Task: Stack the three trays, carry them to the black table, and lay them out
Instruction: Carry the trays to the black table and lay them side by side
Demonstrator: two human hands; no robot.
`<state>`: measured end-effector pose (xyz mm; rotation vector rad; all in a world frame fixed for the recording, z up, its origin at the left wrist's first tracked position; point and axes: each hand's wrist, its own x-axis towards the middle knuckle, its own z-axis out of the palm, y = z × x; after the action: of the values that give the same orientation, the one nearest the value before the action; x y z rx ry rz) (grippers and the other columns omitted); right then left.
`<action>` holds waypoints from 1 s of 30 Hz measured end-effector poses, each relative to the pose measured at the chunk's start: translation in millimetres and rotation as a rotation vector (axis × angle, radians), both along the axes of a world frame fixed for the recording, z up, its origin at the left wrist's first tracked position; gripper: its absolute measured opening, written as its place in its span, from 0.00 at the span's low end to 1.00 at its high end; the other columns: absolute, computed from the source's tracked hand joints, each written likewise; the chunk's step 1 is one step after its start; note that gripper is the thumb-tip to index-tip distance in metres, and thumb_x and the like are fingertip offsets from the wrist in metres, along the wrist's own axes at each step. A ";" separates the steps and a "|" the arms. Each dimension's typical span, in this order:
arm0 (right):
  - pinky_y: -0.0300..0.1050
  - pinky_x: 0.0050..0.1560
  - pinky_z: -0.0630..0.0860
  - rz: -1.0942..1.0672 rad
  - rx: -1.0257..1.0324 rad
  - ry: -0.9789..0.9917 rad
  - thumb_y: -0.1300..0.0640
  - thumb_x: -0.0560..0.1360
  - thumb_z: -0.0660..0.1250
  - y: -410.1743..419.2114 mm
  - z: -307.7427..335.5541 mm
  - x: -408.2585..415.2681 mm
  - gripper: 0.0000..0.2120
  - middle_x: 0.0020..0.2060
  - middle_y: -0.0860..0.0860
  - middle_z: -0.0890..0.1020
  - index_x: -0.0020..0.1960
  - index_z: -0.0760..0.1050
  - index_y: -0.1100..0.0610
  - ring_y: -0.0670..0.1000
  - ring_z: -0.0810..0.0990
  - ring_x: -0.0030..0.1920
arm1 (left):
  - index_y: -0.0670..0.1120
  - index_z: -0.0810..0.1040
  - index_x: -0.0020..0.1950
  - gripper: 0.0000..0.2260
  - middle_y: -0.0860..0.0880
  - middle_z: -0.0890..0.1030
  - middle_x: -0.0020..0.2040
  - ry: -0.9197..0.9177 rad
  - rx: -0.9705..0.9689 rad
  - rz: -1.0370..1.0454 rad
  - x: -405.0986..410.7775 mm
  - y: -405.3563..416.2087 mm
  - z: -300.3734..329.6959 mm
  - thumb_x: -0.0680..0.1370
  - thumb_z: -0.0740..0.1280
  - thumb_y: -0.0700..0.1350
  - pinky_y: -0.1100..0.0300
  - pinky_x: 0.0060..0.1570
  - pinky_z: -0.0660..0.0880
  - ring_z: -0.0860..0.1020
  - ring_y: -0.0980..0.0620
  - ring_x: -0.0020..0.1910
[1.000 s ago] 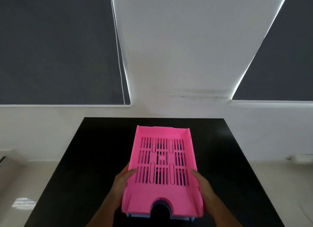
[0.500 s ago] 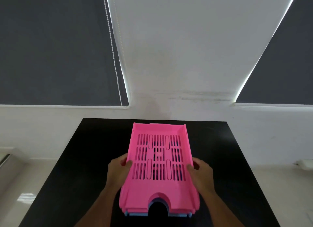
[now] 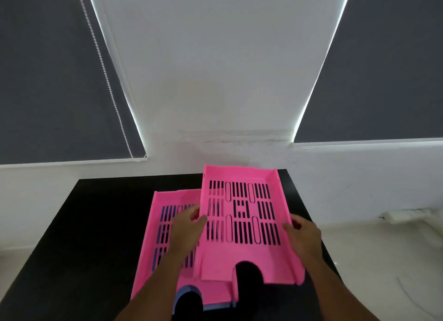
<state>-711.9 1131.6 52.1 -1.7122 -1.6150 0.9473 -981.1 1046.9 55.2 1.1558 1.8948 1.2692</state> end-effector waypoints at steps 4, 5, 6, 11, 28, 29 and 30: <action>0.48 0.51 0.79 -0.062 0.014 -0.060 0.62 0.78 0.66 9.4 -1.2 48.9 0.10 0.37 0.50 0.82 0.56 0.83 0.61 0.45 0.79 0.34 | 0.48 0.80 0.59 0.11 0.56 0.83 0.49 -0.010 -0.008 -0.069 50.7 24.9 -13.3 0.78 0.67 0.38 0.68 0.49 0.79 0.82 0.67 0.43; 0.45 0.49 0.77 -0.076 0.022 -0.074 0.63 0.78 0.65 10.9 -1.3 58.3 0.10 0.36 0.51 0.82 0.55 0.84 0.62 0.46 0.79 0.33 | 0.47 0.80 0.59 0.11 0.56 0.83 0.48 -0.017 -0.017 -0.076 62.2 29.9 -16.7 0.78 0.66 0.38 0.71 0.47 0.79 0.82 0.68 0.42; 0.42 0.47 0.75 -0.082 0.030 -0.089 0.63 0.78 0.65 12.8 -2.0 66.8 0.10 0.36 0.52 0.81 0.55 0.84 0.62 0.48 0.78 0.33 | 0.46 0.80 0.59 0.11 0.55 0.83 0.49 -0.025 -0.028 -0.075 73.1 34.5 -19.5 0.78 0.65 0.37 0.72 0.45 0.79 0.82 0.67 0.42; 0.48 0.48 0.81 -0.100 0.022 -0.084 0.60 0.79 0.65 28.9 -21.6 99.2 0.12 0.41 0.51 0.83 0.59 0.83 0.60 0.51 0.81 0.35 | 0.43 0.77 0.63 0.13 0.47 0.83 0.55 0.001 -0.155 -0.004 115.8 52.2 -38.7 0.79 0.63 0.36 0.75 0.31 0.74 0.80 0.63 0.43; 0.29 0.31 0.72 0.096 -0.167 -0.104 0.66 0.80 0.58 41.9 -86.5 111.7 0.13 0.39 0.49 0.82 0.55 0.79 0.56 0.43 0.81 0.37 | 0.41 0.46 0.79 0.33 0.40 0.55 0.79 -0.086 -0.480 0.040 156.5 53.7 -82.8 0.80 0.62 0.36 0.50 0.72 0.62 0.61 0.41 0.76; 0.29 0.30 0.72 0.100 -0.173 -0.102 0.67 0.80 0.57 41.1 -86.2 111.4 0.14 0.40 0.50 0.83 0.55 0.78 0.55 0.43 0.81 0.37 | 0.41 0.46 0.79 0.33 0.41 0.53 0.79 -0.083 -0.495 0.034 156.4 53.6 -84.4 0.80 0.62 0.38 0.51 0.73 0.59 0.58 0.41 0.77; 0.29 0.29 0.73 0.101 -0.178 -0.099 0.68 0.79 0.56 40.8 -85.6 111.2 0.15 0.40 0.50 0.83 0.54 0.78 0.55 0.44 0.82 0.37 | 0.41 0.45 0.79 0.34 0.41 0.52 0.80 -0.079 -0.503 0.028 156.1 53.7 -86.3 0.80 0.63 0.39 0.50 0.74 0.57 0.55 0.41 0.77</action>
<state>-600.7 1172.4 -33.5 -1.8369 -1.7397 1.0997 -825.0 1100.6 -31.0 0.8037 2.0155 0.7663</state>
